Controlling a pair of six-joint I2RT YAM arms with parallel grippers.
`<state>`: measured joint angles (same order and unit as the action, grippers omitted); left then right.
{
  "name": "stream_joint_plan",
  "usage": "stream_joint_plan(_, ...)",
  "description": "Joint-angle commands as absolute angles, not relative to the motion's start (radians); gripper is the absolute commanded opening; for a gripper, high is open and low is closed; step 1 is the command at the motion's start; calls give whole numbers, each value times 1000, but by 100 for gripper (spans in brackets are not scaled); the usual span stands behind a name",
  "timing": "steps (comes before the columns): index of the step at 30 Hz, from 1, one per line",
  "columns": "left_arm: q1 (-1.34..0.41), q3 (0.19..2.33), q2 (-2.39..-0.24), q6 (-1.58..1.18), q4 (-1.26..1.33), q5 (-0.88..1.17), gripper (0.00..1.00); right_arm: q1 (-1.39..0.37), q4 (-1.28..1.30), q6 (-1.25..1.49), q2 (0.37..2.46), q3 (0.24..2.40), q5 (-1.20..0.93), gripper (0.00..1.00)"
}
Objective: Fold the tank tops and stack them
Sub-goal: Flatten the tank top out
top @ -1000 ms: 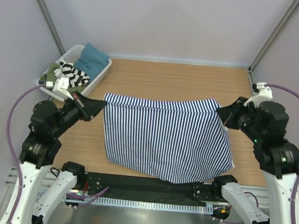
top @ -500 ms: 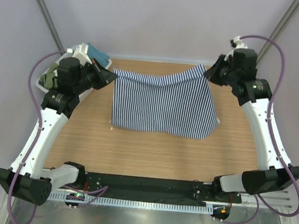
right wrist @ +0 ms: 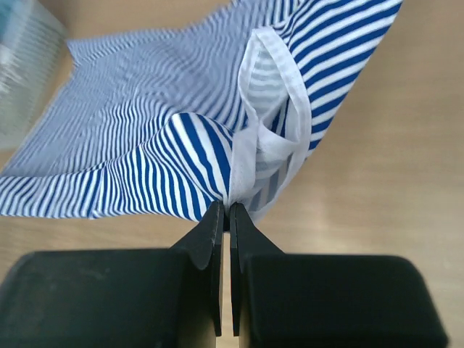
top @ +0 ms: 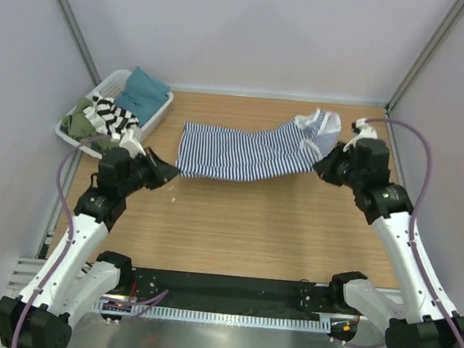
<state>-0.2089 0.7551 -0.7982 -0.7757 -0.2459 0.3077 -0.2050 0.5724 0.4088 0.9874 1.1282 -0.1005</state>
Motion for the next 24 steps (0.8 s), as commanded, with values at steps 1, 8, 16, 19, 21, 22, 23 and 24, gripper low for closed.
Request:
stream_joint_plan(1,-207,652,-714,-792,-224,336,0,-201,569,431,907,964,-109,2)
stream_joint_plan(8,-207,776,-706,-753,-344,336,0,-199,643,417,884,1005,-89,4)
stream_joint_plan(16,-207,591,-652,-767,-331,356,0,-199,565,437,881,790,-133,4)
stream_joint_plan(19,-207,565,-624,-767,-339,356,0,-199,560,449,884,775,-140,3)
stream_joint_plan(21,-207,578,-623,-755,-365,354,0,-201,574,456,882,793,-126,1)
stream_joint_plan(22,-206,589,-623,-753,-374,356,0,-199,577,456,876,798,-123,1)
stream_joint_plan(23,-207,612,-623,-753,-382,360,0,-199,580,459,868,811,-127,1)
stream_joint_plan(24,-207,627,-614,-753,-390,370,0,-199,584,463,859,821,-130,1)
